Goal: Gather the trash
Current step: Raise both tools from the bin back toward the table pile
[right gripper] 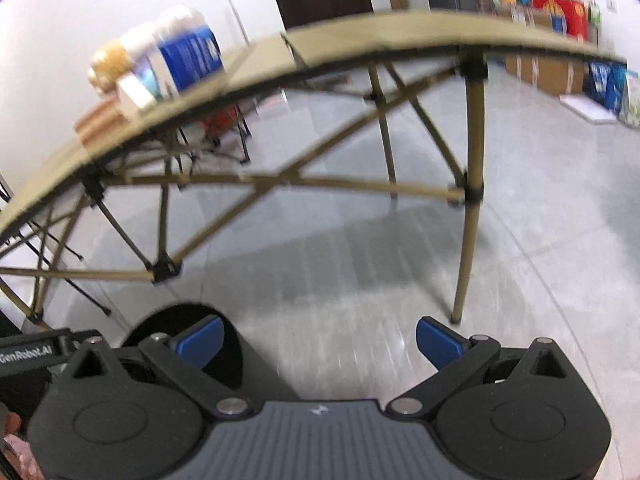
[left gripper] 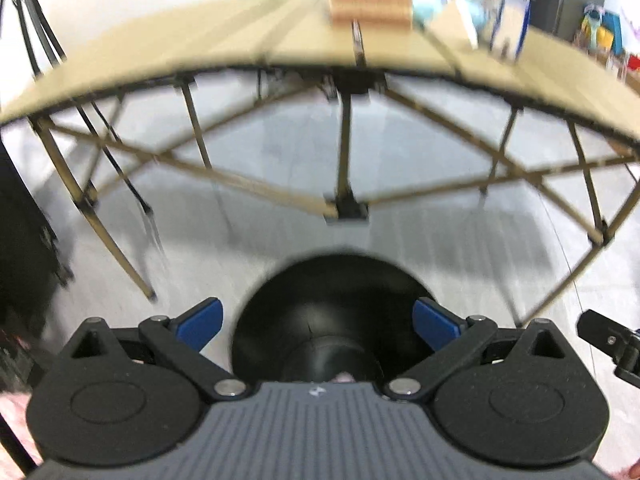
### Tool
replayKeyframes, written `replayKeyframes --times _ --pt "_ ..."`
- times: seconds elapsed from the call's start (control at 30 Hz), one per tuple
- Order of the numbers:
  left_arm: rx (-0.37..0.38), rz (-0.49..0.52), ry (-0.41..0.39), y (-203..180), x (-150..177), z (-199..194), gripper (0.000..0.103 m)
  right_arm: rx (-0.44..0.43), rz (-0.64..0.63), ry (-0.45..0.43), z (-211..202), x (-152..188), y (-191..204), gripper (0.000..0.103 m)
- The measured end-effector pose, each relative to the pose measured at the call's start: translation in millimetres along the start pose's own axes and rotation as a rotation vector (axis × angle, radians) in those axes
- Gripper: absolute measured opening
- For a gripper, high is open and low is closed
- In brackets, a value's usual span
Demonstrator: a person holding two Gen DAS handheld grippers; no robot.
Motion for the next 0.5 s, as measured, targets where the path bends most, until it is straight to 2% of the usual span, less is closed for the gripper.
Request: replayKeyframes --times 0.2,0.3,0.5 --pt "-0.002 -0.018 -0.157 11 -25 -30 0.103 -0.052 -0.086 -0.161 -23 -25 16 0.103" --pt "0.007 -0.029 -0.211 16 -43 -40 0.103 -0.078 -0.148 -0.252 -35 -39 28 0.103" --pt "0.010 -0.077 -0.281 26 -80 -45 0.103 -0.073 -0.251 -0.417 -44 -74 46 0.103"
Point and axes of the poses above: each gripper's, at about its wrist camera, not at the fingertips, and z roughly the way its jaws point, y to its left, x to its underside, the point moved 3 cm from there along z, roughly the way its jaws point, and after that the axes turned 5 degrees about -x, right-handed, at the moved point
